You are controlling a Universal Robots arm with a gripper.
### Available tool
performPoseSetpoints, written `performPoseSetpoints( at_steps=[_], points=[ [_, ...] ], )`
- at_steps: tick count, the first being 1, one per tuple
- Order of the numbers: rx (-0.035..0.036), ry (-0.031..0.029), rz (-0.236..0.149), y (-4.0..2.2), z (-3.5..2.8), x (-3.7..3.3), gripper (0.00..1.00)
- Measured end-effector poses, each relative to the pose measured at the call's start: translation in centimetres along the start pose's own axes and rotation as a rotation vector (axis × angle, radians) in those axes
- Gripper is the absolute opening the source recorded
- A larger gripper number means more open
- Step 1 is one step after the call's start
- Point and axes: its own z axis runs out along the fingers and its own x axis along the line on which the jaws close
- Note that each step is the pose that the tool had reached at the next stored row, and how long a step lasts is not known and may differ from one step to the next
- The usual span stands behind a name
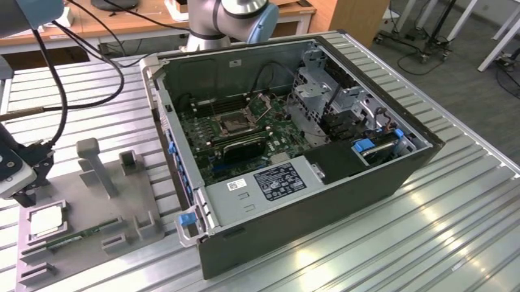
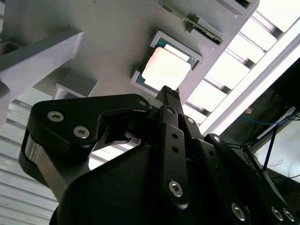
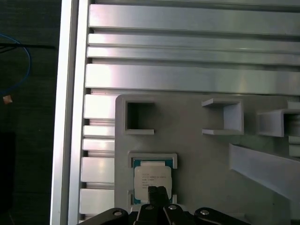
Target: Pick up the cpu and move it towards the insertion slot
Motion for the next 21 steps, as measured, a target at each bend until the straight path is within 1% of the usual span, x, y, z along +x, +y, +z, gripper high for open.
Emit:
performPoseSetpoints(
  at_steps=[6, 9, 14, 21],
  points=[
    [0.0, -0.0001, 0.0, -0.65, 0.45, 0.02, 0.11],
    [-0.0001, -0.0002, 0.0, -0.85, 0.76, 0.02, 0.11],
    [0.0002, -0.0001, 0.0, -0.94, 1.4, 0.02, 0.11],
    [0.0003, -0.0001, -0.002, -0.99, 2.62, 0.02, 0.11]
  ],
)
